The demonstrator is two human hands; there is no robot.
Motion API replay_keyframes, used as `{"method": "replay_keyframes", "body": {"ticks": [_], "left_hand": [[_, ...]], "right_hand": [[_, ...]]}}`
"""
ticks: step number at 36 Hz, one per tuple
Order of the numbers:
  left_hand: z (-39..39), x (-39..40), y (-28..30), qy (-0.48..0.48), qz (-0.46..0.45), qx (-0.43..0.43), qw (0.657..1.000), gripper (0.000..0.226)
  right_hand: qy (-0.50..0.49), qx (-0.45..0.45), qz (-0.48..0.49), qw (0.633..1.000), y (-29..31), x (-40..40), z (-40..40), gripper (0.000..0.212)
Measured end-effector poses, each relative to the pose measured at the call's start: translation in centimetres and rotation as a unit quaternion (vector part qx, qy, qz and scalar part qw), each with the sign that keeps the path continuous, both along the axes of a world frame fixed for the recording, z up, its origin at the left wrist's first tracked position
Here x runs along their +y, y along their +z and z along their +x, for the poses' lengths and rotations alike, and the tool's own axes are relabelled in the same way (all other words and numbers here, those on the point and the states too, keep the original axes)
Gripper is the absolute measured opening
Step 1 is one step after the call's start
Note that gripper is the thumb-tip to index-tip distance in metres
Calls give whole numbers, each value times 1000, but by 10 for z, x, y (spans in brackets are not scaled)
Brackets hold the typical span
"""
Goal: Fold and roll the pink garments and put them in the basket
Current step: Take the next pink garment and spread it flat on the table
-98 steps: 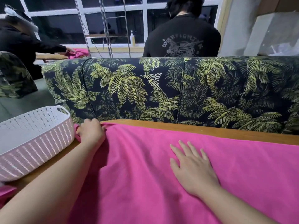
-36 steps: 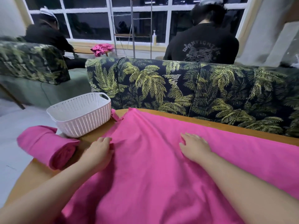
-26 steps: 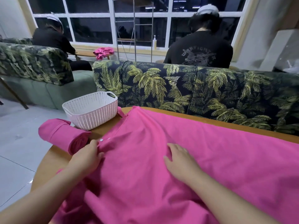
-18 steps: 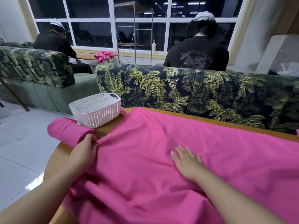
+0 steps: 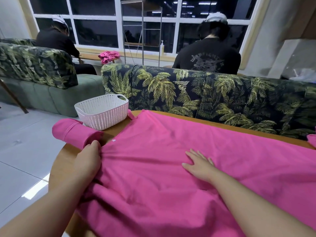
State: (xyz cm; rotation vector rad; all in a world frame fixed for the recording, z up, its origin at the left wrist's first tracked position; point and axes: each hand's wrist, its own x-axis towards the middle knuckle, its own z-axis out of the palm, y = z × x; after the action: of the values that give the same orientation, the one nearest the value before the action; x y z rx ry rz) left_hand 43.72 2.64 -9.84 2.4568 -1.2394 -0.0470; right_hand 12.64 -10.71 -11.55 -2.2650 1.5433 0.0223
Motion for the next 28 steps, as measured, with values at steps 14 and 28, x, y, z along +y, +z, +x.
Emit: {"method": "replay_keyframes", "body": {"ticks": [14, 28], "left_hand": [[28, 75, -30, -57, -184, 242, 951, 53], [33, 115, -43, -110, -225, 82, 965, 37]], "right_hand": [[179, -25, -55, 982, 13, 105, 59, 50], [178, -108, -180, 961, -1, 146, 54, 51]]}}
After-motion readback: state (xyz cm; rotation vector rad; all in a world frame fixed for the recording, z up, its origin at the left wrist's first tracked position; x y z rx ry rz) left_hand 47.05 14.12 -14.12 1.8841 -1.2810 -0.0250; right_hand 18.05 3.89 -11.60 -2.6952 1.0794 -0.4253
